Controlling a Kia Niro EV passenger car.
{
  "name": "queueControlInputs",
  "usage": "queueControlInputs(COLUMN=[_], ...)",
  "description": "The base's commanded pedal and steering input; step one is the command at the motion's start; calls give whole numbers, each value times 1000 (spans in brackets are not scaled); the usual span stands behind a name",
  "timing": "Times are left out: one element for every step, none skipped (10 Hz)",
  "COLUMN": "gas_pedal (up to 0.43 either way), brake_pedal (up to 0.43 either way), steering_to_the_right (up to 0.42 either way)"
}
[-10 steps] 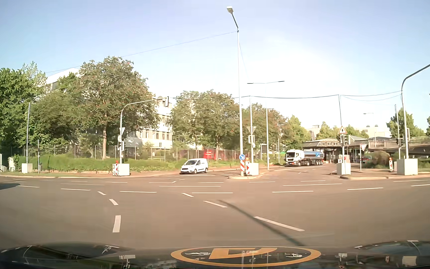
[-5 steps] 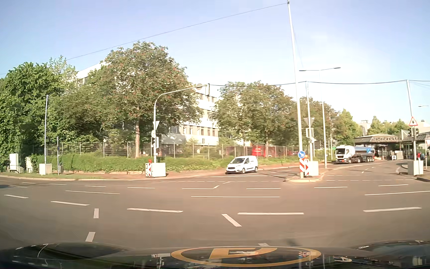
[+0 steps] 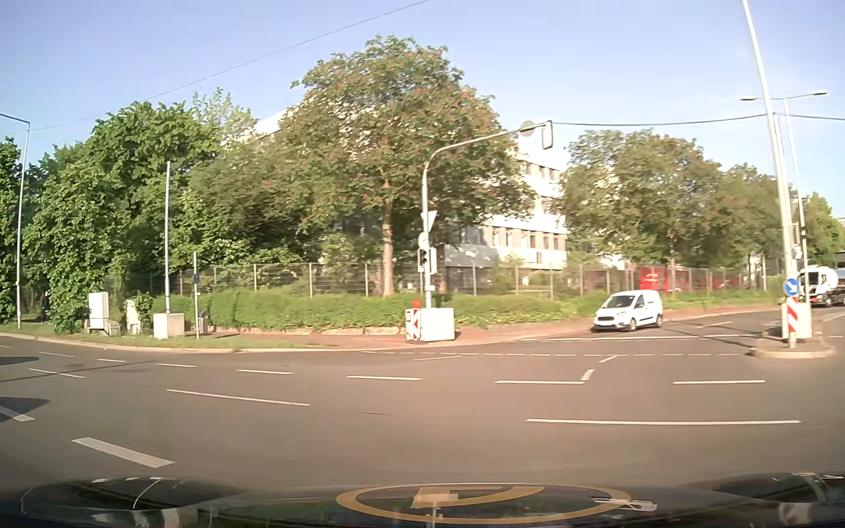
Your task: Follow the waypoints while adhering to traffic rules and regulations
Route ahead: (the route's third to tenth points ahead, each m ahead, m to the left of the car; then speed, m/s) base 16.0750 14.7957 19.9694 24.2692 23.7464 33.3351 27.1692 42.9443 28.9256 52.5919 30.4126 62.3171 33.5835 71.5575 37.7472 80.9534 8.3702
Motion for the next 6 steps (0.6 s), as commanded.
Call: queueControlInputs(gas_pedal=[150, 169, 169, 169, 169, 157], brake_pedal=[0, 0, 0, 0, 0, 0], steering_to_the_right=[-281, -288, -293, -296, -296, -296])
